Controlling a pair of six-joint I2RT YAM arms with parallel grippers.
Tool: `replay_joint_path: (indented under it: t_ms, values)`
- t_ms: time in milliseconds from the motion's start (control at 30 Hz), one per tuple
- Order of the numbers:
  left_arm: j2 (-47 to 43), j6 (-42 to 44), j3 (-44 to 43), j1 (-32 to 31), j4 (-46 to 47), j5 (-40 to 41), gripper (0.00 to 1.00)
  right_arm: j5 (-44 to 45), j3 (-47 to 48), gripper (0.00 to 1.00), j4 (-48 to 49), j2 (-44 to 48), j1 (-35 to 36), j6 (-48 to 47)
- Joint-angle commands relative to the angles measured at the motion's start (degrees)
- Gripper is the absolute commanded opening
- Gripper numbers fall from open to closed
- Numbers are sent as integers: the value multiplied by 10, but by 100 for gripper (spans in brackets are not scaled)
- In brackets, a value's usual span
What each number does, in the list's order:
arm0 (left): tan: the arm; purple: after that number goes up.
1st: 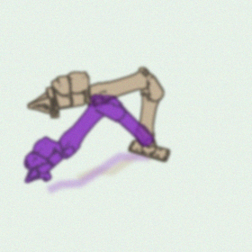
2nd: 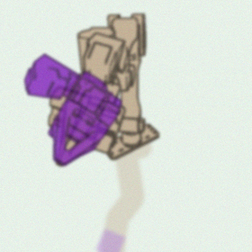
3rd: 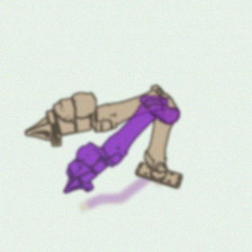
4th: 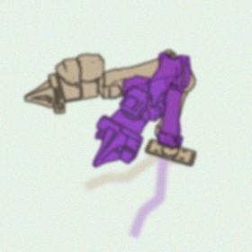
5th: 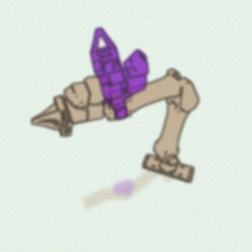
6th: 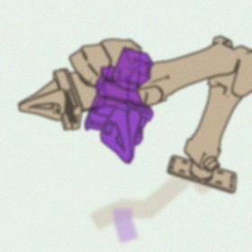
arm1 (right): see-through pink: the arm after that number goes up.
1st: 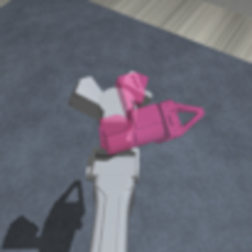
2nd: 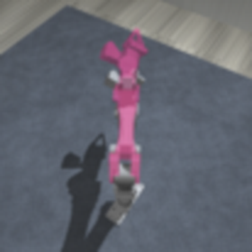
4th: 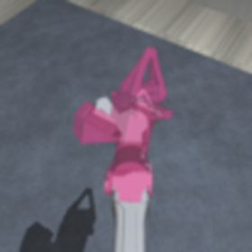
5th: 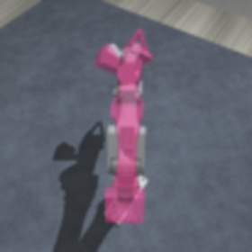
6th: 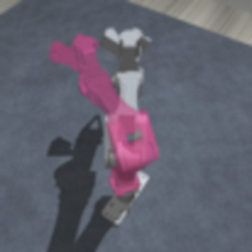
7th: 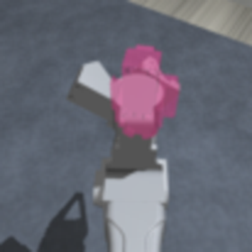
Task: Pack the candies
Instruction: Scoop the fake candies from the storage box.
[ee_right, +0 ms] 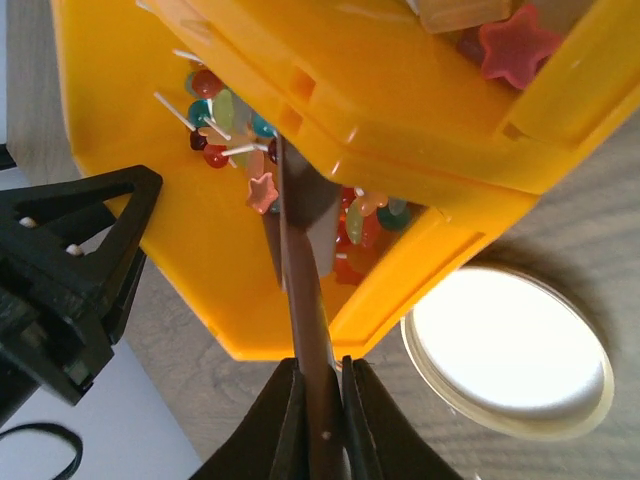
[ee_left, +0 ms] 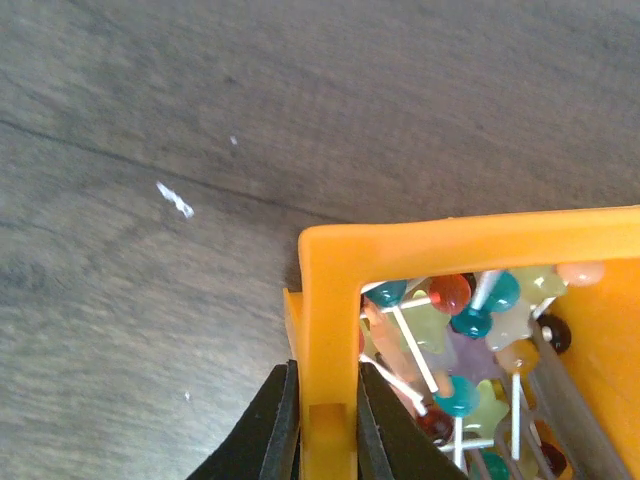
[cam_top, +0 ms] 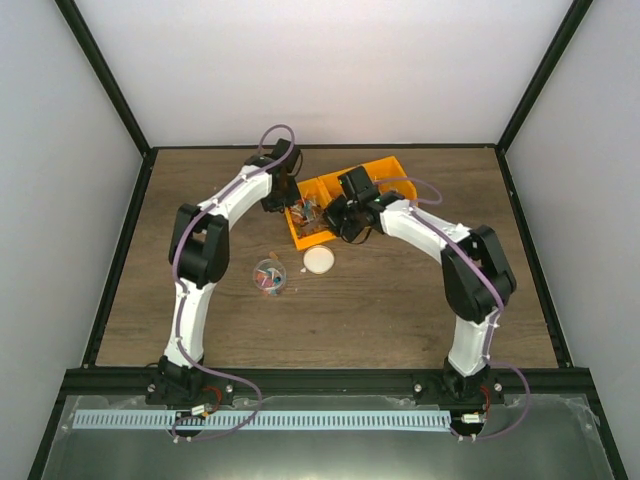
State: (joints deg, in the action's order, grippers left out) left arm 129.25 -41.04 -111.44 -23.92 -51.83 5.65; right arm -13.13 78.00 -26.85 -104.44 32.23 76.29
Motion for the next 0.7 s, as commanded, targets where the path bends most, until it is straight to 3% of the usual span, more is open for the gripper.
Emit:
replay_joint_path:
  t_ms: [0, 133, 300, 500, 667]
  values:
    - [19, 49, 17, 9, -45, -33, 4, 14, -3, 1, 37, -121, -19, -22]
    - [18, 57, 16, 5, -47, -35, 4, -16, -26, 1, 122, -137, -19, -40]
    - [22, 59, 8, 8, -53, -18, 4, -28, -108, 1, 214, -62, -21, -39]
    - [29, 45, 0, 19, -52, -14, 4, 46, 38, 1, -54, -28, -20, -23]
    - [29, 37, 3, 23, -50, -12, 4, 43, 100, 1, -154, -24, -14, -4]
